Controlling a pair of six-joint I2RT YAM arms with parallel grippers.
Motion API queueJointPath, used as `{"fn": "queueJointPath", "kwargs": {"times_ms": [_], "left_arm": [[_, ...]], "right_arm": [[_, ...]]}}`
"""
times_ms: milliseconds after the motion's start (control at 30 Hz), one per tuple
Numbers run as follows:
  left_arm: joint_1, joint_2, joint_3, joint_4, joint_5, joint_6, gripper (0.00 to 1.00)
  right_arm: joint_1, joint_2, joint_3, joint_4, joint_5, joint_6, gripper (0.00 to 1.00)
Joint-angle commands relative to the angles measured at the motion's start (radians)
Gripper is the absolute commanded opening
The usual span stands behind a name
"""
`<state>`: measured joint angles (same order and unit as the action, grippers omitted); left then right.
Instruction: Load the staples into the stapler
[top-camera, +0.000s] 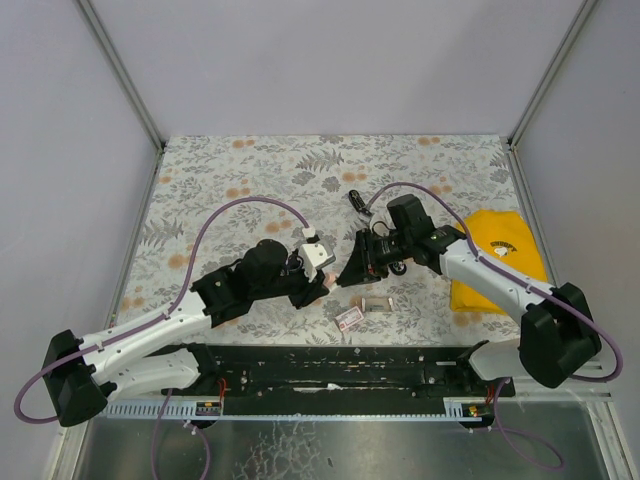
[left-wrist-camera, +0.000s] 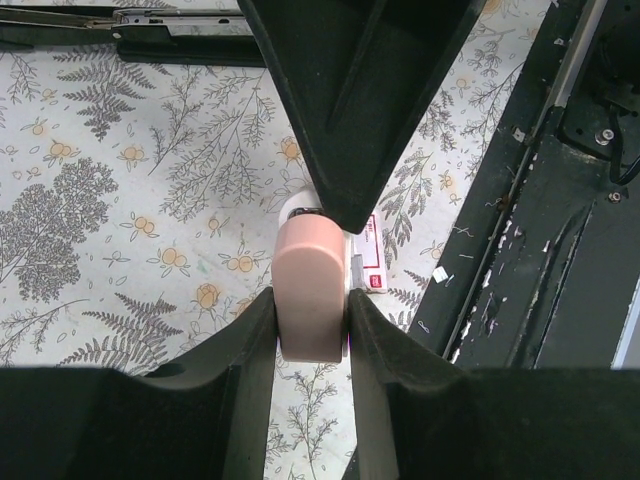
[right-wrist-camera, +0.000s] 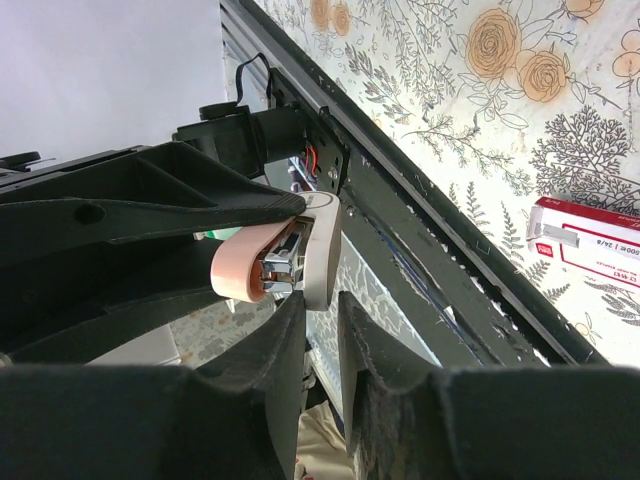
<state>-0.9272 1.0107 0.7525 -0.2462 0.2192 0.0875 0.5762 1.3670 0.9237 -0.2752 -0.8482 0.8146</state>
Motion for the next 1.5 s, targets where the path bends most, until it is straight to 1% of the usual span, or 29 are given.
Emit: {"fn": "queueJointPath", "kwargs": {"times_ms": [0,200,267,333,467,500,533,567,633,667,700,733,800,867,933,1000,1133,1200,1300,1467], "left_arm": [[-0.018,-0.003,0.002,0.072,0.023,0.01,0.0],[-0.025,0.001,0.002,0.073,0.022,0.011,0.0],[-0.027,0.003,0.0,0.072,0.022,0.013,0.0],[-0.025,0.003,0.001,0.072,0.019,0.014,0.0],[-0.027,0.004,0.0,0.071,0.011,0.011,0.01],[-0.027,0.005,0.001,0.071,0.01,0.011,0.04],[-0.028,0.005,0.002,0.07,0.007,0.01,0.11],[-0.027,0.007,0.002,0.07,0.001,0.007,0.22],[-0.028,0.005,0.006,0.068,-0.014,-0.005,0.52],[-0.028,0.003,0.009,0.068,-0.026,-0.014,0.65],[-0.028,-0.002,0.012,0.073,-0.04,-0.028,0.73],[-0.027,-0.008,0.015,0.079,-0.059,-0.046,0.78],[-0.026,-0.025,0.018,0.1,-0.107,-0.096,0.86],[-0.024,-0.032,0.021,0.129,-0.191,-0.177,0.95],[-0.013,-0.017,0.038,0.138,-0.255,-0.286,0.96],[0.009,0.023,0.06,0.133,-0.287,-0.423,0.96],[0.075,0.105,0.06,0.163,-0.278,-0.683,0.96],[0.107,0.13,0.03,0.213,-0.258,-0.774,0.96],[0.13,0.156,0.006,0.264,-0.231,-0.843,0.95],[0.14,0.231,0.036,0.235,-0.198,-0.851,0.95]], "right_arm": [[0.027,0.012,0.0,0.087,-0.008,0.036,0.26],[0.033,0.025,-0.002,0.113,-0.011,0.046,0.28],[0.034,0.027,-0.004,0.125,-0.013,0.051,0.27],[0.036,0.03,-0.008,0.141,-0.019,0.056,0.2],[0.038,0.029,-0.013,0.163,-0.018,0.055,0.01],[0.037,0.028,-0.015,0.167,-0.011,0.054,0.0],[0.037,0.024,-0.018,0.173,-0.003,0.052,0.0],[0.037,0.02,-0.023,0.184,0.005,0.051,0.0],[0.037,0.006,-0.035,0.211,0.037,0.051,0.0],[0.037,-0.003,-0.042,0.229,0.054,0.048,0.0],[0.037,-0.011,-0.054,0.244,0.079,0.043,0.0],[0.038,-0.022,-0.06,0.253,0.112,0.034,0.0],[0.038,-0.045,-0.079,0.271,0.187,0.01,0.0],[0.038,-0.069,-0.101,0.288,0.28,-0.018,0.0],[0.037,-0.092,-0.134,0.317,0.366,-0.036,0.0],[0.037,-0.111,-0.172,0.364,0.433,-0.039,0.0],[0.057,-0.128,-0.222,0.433,0.52,-0.034,0.0],[0.074,-0.134,-0.229,0.443,0.559,-0.044,0.0],[0.087,-0.142,-0.23,0.433,0.582,-0.059,0.0],[0.092,-0.161,-0.24,0.418,0.58,-0.078,0.0]]}}
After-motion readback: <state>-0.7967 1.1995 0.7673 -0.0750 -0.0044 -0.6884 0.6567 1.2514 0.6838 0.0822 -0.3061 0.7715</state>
